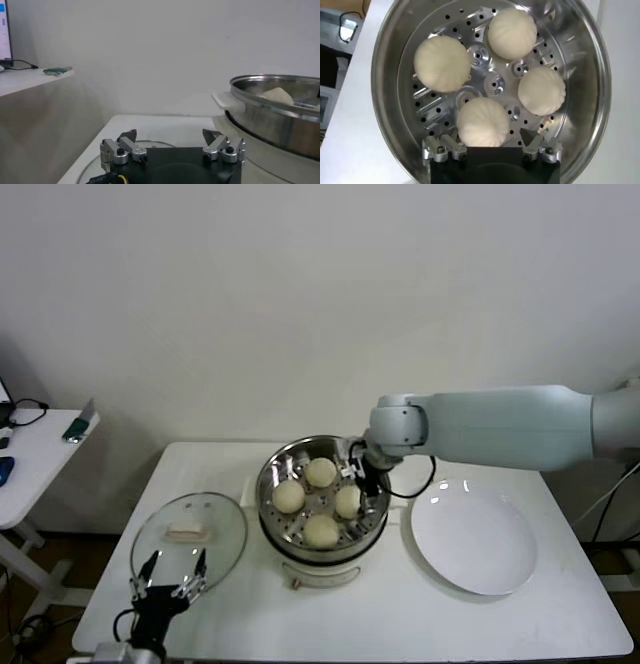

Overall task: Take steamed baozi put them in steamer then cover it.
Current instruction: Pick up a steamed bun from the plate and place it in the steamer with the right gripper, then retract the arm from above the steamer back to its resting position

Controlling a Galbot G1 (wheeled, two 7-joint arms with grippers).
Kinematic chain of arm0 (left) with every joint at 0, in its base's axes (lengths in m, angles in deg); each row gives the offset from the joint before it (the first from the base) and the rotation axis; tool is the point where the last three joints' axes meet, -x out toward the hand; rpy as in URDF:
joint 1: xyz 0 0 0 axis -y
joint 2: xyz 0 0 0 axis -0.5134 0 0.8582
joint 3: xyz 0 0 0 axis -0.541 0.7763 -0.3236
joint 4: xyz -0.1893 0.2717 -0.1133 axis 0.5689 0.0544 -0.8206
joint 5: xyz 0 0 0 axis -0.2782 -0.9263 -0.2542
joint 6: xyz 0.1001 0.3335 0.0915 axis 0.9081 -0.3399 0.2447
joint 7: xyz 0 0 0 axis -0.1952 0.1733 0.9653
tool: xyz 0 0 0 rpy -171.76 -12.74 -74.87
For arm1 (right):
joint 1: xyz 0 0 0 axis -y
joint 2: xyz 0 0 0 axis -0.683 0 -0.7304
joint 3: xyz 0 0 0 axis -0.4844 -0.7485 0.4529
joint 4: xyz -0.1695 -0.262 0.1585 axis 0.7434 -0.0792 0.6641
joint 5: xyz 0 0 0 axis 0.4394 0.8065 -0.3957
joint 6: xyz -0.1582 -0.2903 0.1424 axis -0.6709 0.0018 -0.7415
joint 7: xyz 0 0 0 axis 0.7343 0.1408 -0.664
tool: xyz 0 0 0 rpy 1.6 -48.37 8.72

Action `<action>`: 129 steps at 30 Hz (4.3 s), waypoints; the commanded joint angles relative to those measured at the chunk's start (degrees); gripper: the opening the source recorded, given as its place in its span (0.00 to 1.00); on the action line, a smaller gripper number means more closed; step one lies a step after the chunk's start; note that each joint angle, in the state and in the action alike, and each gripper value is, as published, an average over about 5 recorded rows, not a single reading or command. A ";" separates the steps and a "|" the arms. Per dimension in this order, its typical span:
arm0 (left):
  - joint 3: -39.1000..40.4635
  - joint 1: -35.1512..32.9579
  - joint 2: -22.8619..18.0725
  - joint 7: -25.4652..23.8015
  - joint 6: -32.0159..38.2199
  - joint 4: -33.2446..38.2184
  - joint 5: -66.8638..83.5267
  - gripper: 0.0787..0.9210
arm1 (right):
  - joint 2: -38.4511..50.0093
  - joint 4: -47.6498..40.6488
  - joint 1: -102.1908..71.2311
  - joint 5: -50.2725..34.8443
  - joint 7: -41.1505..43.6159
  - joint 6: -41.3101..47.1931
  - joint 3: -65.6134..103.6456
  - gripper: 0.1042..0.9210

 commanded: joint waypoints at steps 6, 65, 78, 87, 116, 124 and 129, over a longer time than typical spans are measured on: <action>-0.23 0.44 0.87 -0.44 -0.46 -0.19 0.95 0.88 | 15.06 0.28 1.42 -12.16 -3.01 0.13 14.86 0.88; 0.00 9.41 12.88 32.26 17.48 -24.56 -79.66 0.88 | -10.05 7.37 -140.13 18.03 -31.71 -53.97 131.52 0.88; 1.49 15.72 12.50 32.68 15.13 -36.60 -86.82 0.88 | -10.73 7.76 -140.24 18.13 -31.84 -54.70 131.68 0.88; 2.20 20.39 11.80 30.02 11.83 -39.13 -88.28 0.88 | -10.81 7.78 -140.53 18.02 -31.80 -55.13 131.96 0.88; 3.90 26.85 11.08 28.55 9.59 -45.45 -89.43 0.78 | -11.47 8.00 -142.43 17.86 -32.09 -57.54 132.71 0.88; 3.86 28.17 10.89 28.67 10.33 -48.12 -91.18 0.53 | -11.88 8.27 -142.61 17.92 -31.99 -57.83 132.66 0.88; 3.80 28.08 11.23 28.68 10.49 -48.86 -91.62 0.33 | -11.95 8.52 -142.87 17.89 -32.02 -58.04 132.77 0.88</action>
